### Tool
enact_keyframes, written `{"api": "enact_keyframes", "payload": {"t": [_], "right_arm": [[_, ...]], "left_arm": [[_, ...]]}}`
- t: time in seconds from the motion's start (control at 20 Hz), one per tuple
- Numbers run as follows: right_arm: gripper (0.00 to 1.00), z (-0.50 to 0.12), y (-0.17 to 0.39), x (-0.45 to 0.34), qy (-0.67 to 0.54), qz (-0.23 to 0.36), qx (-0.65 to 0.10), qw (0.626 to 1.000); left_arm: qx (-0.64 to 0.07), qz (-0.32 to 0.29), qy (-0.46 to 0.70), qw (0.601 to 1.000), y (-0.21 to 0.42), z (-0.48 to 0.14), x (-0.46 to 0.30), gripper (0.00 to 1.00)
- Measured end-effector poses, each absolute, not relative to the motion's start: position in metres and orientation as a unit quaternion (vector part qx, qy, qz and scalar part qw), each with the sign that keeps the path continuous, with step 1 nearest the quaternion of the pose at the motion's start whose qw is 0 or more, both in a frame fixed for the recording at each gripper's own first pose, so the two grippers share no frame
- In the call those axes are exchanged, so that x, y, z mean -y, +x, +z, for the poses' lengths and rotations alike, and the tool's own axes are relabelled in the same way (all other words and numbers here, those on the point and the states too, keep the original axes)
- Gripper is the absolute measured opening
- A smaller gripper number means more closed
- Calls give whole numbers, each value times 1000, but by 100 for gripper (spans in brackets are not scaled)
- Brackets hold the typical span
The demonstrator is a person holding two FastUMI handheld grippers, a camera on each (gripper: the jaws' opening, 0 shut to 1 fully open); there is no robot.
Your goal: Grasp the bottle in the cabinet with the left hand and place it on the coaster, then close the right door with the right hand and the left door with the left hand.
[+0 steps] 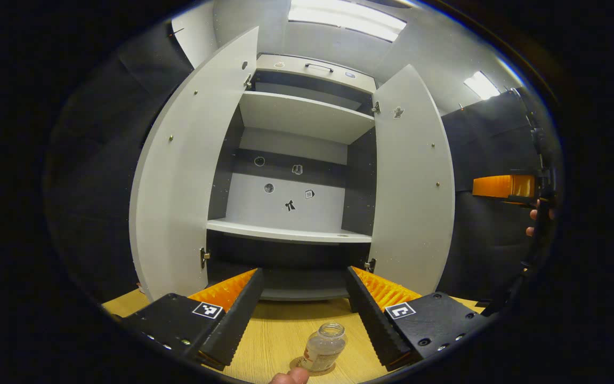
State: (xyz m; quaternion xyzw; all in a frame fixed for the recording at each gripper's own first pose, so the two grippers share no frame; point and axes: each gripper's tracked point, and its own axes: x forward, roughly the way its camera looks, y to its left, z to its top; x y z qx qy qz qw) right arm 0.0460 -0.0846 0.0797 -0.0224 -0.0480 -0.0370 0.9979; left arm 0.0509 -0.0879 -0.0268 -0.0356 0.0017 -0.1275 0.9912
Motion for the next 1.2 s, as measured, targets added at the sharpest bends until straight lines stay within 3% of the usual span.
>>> {"api": "enact_keyframes", "payload": {"t": [0.1, 0.2, 0.25, 0.35, 0.55, 1.0, 1.2], "right_arm": [[82, 98, 59, 100, -23, -40, 59, 997], [82, 122, 76, 110, -33, -15, 82, 996], [82, 129, 86, 123, -31, -18, 86, 996], [82, 140, 110, 153, -14, -36, 83, 996], [82, 135, 150, 182, -2, -68, 60, 996], [82, 130, 155, 141, -21, -39, 42, 998], [81, 120, 159, 84, 29, 11, 38, 999]], "left_arm": [[-1, -132, -30, 991, 45, -18, 87, 99], [6, -128, -23, 991, 40, -9, 84, 95], [9, -125, -20, 992, 38, -7, 83, 99], [8, -120, -17, 993, 33, -8, 82, 95], [-7, -108, -17, 994, 29, -16, 79, 95], [-32, -79, -32, 996, 31, -20, 54, 95], [-14, -67, -18, 997, 31, -13, 44, 95]]}}
